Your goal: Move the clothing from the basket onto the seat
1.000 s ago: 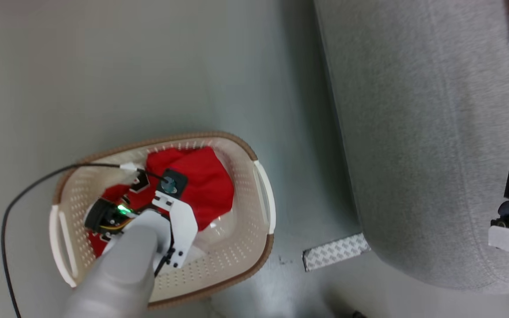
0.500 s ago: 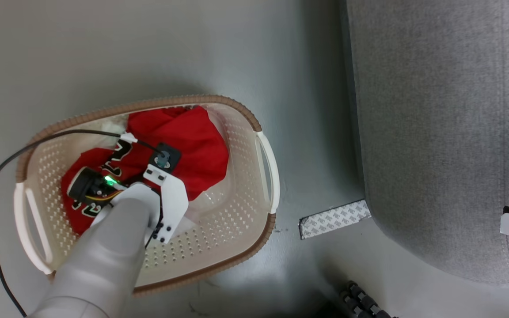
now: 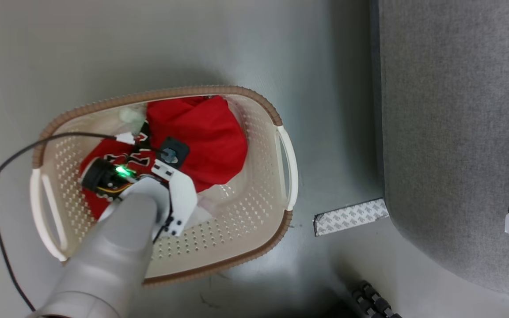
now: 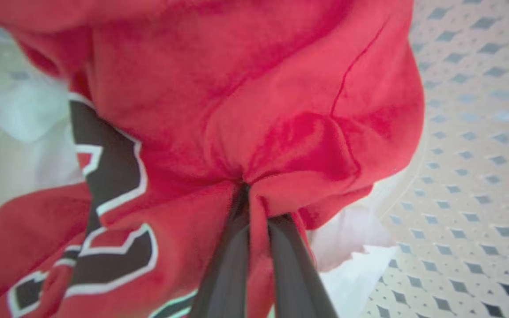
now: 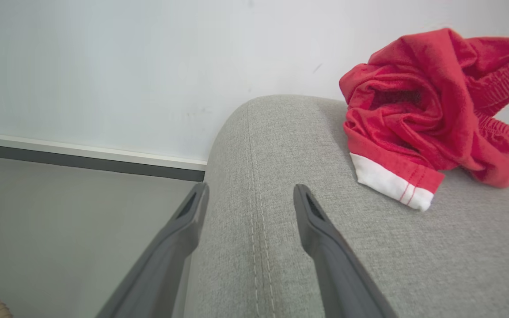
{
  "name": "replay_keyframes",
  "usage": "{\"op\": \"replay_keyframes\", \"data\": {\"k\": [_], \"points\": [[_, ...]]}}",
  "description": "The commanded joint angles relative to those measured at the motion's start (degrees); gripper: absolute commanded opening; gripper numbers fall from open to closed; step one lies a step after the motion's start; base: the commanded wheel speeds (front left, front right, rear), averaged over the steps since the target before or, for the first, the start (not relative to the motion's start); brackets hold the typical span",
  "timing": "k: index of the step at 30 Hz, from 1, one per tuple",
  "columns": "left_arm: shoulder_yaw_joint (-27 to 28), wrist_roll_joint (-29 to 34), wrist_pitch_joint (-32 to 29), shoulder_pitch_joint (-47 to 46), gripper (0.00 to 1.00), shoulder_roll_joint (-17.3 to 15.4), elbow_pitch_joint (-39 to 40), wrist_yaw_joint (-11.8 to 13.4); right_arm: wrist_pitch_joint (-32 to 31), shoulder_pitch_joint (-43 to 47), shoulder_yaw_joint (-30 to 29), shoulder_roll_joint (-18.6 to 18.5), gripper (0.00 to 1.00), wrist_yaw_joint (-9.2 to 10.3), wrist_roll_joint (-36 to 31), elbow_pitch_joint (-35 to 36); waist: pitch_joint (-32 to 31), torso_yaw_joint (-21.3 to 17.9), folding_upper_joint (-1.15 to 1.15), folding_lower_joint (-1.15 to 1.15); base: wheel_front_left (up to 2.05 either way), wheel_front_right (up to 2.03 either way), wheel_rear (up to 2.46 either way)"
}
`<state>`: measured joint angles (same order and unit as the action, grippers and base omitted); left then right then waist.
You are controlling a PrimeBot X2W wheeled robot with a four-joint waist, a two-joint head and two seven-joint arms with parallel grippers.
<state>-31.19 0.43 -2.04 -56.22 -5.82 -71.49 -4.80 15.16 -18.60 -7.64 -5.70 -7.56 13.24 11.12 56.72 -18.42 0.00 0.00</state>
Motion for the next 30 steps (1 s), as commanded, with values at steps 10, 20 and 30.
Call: {"op": "replay_keyframes", "data": {"k": [10, 20, 30], "points": [[1.26, -6.05, 12.46, 7.08, 0.0, 2.66, 1.44, -0.2, -0.01, 2.13, -0.03, -0.79, 1.0, 0.15, -2.44, -4.84, -15.02, 5.69, 0.0, 0.0, 0.0, 0.0, 0.0], [-1.05, -17.68, 16.43, 18.09, 0.0, 2.86, 11.4, 0.39, -0.01, 7.82, -0.71, -1.81, 1.0, 0.14, -4.42, -12.09, -33.25, 11.28, 0.0, 0.0, 0.0, 0.0, 0.0], [1.1, -22.01, 17.21, 27.77, 0.0, 1.68, 22.76, 5.81, -0.02, 15.24, -1.15, -1.63, 1.0, 0.14, -5.93, -16.23, -47.18, 15.31, 0.0, 0.0, 0.0, 0.0, 0.0]]}}
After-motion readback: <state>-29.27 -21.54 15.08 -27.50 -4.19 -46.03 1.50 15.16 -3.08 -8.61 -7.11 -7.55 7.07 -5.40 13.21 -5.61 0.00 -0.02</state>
